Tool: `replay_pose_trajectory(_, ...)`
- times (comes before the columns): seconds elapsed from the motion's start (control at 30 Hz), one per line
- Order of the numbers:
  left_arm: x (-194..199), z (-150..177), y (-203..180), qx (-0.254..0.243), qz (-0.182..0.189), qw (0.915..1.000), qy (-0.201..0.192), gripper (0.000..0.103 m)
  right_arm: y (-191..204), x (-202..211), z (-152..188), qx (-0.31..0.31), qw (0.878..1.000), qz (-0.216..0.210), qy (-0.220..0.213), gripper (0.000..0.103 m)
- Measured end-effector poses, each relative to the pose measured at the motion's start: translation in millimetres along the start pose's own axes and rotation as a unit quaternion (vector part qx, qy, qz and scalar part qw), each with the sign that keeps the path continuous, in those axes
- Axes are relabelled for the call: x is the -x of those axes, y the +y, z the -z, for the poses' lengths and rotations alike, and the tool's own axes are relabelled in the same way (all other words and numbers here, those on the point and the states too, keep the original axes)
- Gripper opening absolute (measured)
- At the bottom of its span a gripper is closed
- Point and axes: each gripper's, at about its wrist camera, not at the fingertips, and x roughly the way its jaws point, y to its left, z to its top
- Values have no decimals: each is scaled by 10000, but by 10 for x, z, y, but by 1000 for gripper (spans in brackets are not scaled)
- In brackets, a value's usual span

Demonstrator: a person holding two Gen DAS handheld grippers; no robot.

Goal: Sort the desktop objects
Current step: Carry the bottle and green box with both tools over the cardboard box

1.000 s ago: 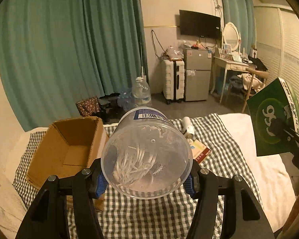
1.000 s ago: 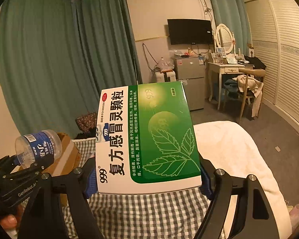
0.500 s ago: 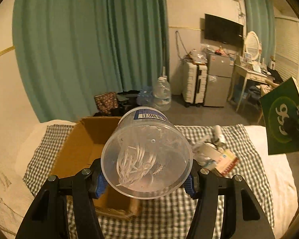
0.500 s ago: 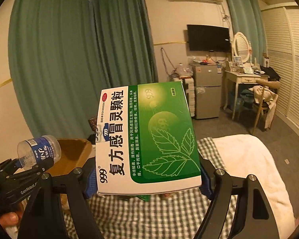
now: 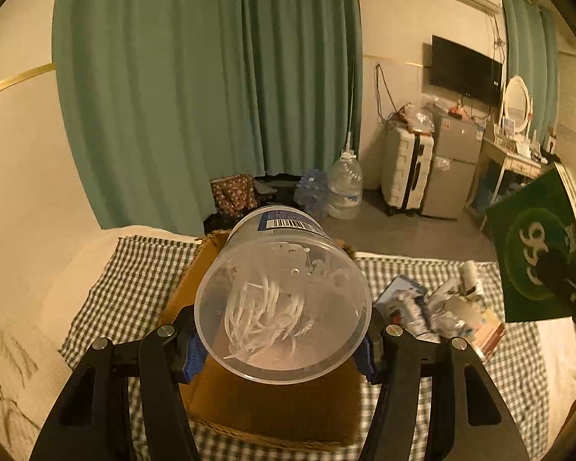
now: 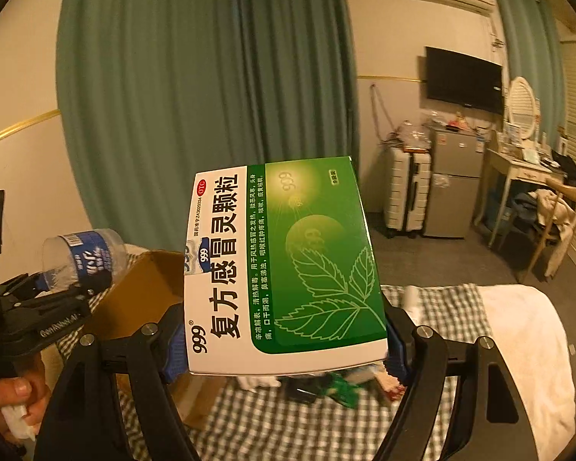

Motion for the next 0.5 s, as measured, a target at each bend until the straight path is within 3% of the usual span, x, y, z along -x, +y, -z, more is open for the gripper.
replay_pose_trajectory(0.5,-750,261,318,-43,-142,9964,830,62,778,-1006,40,543,9939,-799,537,77)
